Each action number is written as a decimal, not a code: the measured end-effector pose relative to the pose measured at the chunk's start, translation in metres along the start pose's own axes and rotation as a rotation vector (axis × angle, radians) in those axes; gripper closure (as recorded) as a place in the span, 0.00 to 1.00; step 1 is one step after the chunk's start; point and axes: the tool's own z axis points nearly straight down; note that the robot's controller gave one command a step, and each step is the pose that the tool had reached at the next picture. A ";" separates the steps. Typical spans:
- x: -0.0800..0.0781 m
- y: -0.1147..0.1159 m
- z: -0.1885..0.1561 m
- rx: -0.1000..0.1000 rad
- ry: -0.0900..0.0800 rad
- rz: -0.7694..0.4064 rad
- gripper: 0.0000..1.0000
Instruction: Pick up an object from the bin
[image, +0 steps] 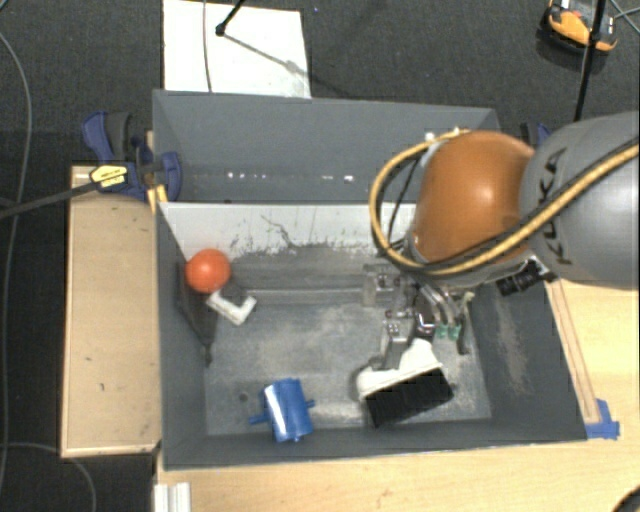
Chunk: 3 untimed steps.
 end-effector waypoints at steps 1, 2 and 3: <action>-0.001 0.000 -0.004 -0.001 -0.008 0.002 0.00; 0.009 -0.020 0.023 -0.002 -0.012 -0.059 0.00; 0.020 -0.045 0.081 0.000 -0.013 -0.054 0.00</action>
Offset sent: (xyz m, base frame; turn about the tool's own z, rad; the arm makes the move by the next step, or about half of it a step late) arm -0.0266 -0.0529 -0.0654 -0.1376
